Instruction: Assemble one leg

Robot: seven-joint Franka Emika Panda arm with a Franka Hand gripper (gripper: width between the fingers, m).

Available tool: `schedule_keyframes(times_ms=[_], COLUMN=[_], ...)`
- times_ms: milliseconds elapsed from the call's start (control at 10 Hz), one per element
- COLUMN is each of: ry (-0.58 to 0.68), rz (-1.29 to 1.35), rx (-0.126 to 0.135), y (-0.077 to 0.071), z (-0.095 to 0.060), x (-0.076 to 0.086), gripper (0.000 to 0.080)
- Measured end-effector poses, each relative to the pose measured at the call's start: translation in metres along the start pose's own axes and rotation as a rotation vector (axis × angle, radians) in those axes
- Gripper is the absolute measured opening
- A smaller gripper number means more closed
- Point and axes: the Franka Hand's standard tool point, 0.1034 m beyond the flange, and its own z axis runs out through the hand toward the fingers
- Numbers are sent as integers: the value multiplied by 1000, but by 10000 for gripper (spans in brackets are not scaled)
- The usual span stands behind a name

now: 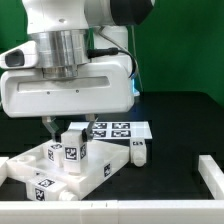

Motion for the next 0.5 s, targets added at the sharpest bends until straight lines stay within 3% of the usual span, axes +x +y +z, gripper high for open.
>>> schedule_keyframes(times_ms=[300, 500], ry=[0, 0], rz=[17, 209], rx=[1, 24], y=[0, -2], z=[0, 1], x=[0, -1], gripper=[281, 281])
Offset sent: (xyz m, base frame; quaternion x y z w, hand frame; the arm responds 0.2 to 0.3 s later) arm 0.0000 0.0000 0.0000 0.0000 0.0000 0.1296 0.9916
